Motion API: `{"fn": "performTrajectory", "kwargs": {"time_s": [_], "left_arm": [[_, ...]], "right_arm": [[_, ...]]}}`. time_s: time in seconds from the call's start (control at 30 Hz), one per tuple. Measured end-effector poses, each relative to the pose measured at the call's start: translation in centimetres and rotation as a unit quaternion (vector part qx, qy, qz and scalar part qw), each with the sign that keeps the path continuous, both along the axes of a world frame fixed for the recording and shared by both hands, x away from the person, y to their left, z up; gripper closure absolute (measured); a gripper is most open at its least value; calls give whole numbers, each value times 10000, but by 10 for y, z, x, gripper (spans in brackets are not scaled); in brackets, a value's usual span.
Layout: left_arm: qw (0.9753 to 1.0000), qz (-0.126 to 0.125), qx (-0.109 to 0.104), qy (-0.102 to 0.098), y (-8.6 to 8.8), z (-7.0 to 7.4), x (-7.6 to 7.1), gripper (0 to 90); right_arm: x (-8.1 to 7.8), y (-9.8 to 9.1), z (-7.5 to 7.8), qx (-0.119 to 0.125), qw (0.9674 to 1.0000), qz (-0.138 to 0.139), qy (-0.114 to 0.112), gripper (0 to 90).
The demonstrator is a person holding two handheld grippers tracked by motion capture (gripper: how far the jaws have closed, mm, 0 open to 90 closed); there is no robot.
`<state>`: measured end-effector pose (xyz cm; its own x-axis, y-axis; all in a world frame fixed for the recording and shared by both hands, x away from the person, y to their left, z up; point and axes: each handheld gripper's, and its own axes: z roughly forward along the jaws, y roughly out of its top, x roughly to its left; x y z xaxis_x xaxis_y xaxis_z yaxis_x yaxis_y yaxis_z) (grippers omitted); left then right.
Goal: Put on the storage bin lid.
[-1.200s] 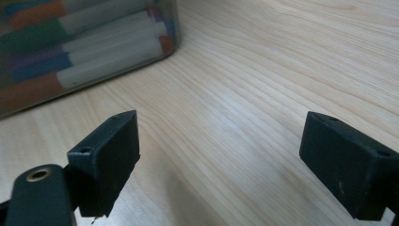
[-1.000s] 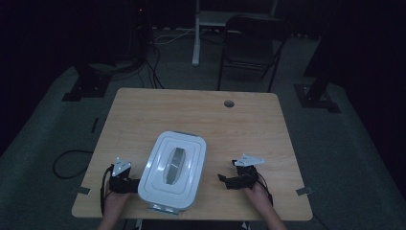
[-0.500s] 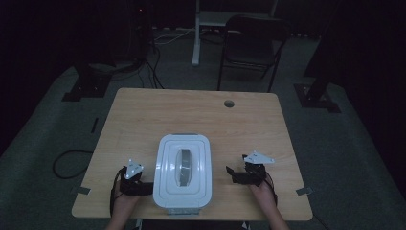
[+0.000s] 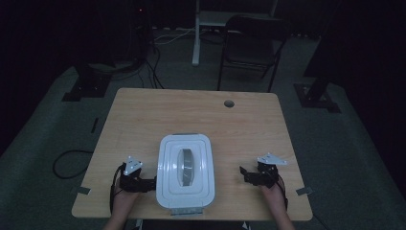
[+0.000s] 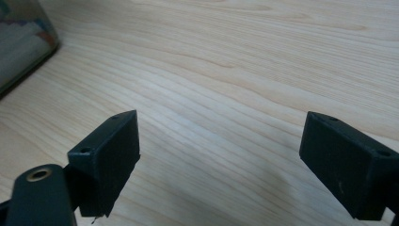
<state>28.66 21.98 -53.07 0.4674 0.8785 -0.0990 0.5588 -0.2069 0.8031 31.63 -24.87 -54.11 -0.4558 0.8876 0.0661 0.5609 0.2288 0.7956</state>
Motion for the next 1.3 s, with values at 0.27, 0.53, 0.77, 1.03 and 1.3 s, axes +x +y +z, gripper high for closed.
{"fn": "performTrajectory", "kwargs": {"time_s": [0.27, 0.53, 0.77, 1.03, 1.3], "left_arm": [[10000, 66, 54, -34, 13, 2, 1, 6], [9993, 359, 92, -33, 36, 3, -4, 6], [9976, 674, 136, -66, 59, 6, -9, 6], [9947, 1017, 160, -64, 79, 6, -12, 7], [9918, 1269, 135, -18, 96, 8, -17, 6]], "right_arm": [[-2, -9, 0, -5, 10000, -96, 11, 125], [-6, -26, -2, 55, 9994, -325, 55, 126], [-8, -31, -5, 7, 9990, -446, 81, 125], [-8, -35, -6, 26, 9985, -539, 88, 126], [-11, -46, -6, 27, 9961, -876, 123, 126]]}}
